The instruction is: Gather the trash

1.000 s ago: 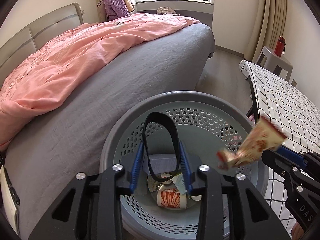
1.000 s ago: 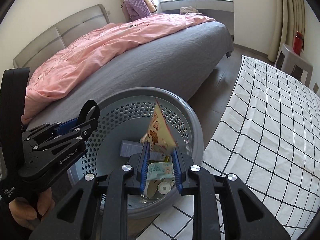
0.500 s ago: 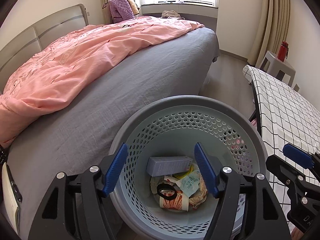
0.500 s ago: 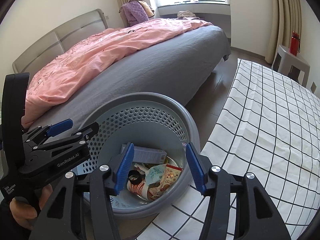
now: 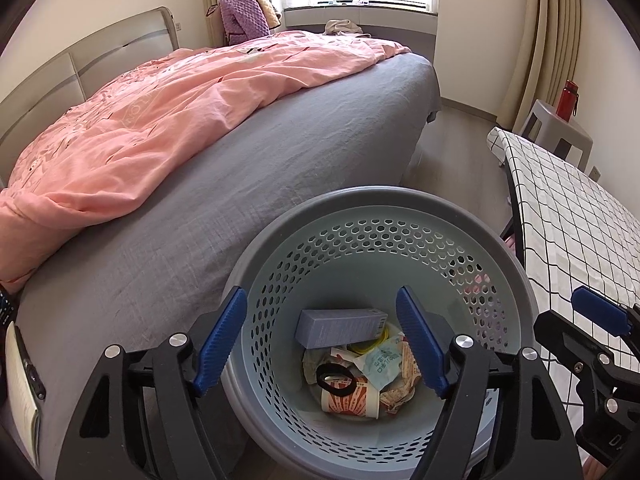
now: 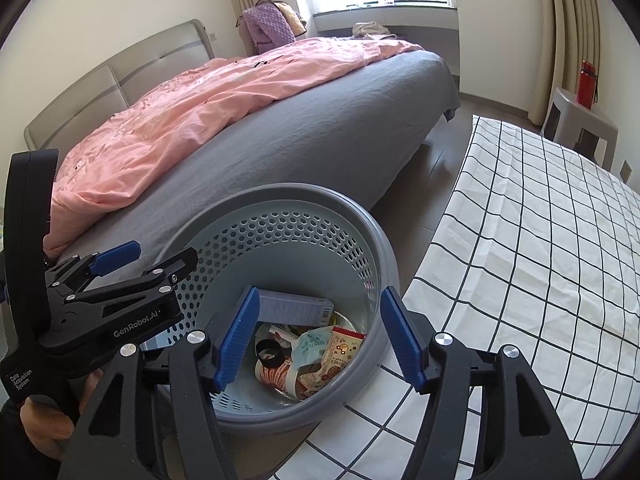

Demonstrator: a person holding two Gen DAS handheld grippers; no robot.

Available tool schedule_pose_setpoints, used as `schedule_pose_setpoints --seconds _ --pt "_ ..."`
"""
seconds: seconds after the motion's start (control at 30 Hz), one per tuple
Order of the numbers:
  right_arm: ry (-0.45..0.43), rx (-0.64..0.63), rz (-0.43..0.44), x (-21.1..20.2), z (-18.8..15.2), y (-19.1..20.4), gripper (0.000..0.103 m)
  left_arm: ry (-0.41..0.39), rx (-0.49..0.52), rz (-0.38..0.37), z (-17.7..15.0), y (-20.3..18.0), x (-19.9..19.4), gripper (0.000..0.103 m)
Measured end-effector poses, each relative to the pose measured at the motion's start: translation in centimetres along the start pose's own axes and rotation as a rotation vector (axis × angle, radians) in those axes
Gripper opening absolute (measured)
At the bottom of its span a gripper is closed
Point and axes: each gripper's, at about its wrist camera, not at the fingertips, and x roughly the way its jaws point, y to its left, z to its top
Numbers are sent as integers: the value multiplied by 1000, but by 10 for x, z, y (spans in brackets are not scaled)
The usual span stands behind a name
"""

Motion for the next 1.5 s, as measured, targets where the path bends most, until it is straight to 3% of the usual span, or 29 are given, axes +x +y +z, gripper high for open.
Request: schedule_pose_setpoints --seconds 0.4,1.5 --pt "-11 11 -1 -4 0 0 76 -1 -2 7 -2 0 -4 79" --pt "-15 3 -10 -7 0 1 79 -18 -26 57 -1 8 -10 84"
